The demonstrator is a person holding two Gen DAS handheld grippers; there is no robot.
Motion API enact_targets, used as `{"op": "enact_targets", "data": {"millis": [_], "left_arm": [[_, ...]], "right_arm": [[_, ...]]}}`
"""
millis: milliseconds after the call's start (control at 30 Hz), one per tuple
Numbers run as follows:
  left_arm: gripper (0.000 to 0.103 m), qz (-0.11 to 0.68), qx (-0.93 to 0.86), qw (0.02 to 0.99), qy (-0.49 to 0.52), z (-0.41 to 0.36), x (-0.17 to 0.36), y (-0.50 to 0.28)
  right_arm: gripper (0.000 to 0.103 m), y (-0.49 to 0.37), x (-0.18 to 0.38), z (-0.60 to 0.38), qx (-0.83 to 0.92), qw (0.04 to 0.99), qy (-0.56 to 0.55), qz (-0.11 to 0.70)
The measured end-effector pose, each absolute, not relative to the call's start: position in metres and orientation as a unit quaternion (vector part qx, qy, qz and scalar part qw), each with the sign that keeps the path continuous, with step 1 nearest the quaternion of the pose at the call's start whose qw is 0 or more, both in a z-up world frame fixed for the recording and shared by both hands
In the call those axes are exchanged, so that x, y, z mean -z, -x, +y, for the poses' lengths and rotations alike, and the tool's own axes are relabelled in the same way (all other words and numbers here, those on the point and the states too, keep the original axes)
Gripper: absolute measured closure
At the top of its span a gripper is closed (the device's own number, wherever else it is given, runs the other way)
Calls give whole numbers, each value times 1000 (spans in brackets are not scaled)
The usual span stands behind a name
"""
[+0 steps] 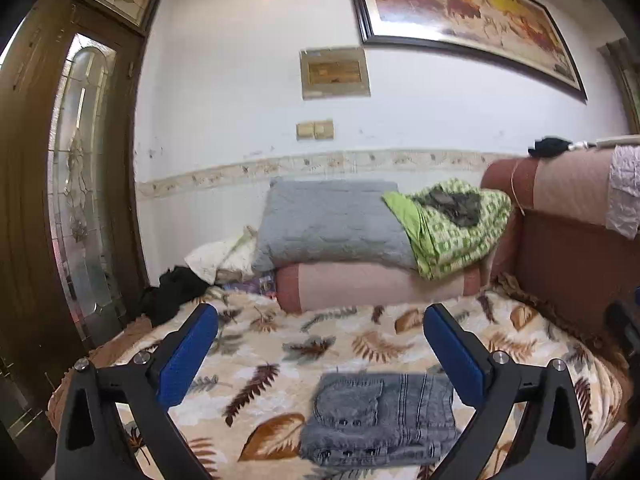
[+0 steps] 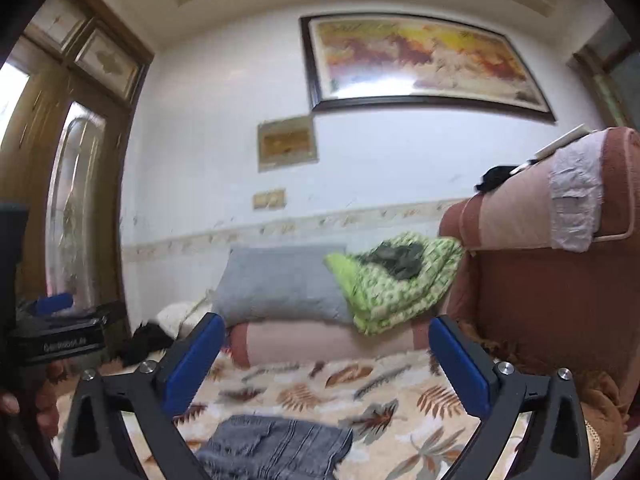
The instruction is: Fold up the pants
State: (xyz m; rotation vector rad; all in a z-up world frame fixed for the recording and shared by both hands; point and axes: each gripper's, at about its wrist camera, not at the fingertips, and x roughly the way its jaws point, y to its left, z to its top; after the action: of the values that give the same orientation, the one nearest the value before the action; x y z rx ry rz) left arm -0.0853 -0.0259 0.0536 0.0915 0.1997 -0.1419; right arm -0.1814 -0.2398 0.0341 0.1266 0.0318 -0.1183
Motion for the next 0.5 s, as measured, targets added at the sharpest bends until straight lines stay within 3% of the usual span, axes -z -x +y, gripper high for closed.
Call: {"op": "enact_targets", "data": {"millis": [500], "left_arm": [[1, 145, 72, 986, -36, -14, -39, 64]], "right_arm": [[0, 156, -19, -232, 42, 995, -51, 69]]}}
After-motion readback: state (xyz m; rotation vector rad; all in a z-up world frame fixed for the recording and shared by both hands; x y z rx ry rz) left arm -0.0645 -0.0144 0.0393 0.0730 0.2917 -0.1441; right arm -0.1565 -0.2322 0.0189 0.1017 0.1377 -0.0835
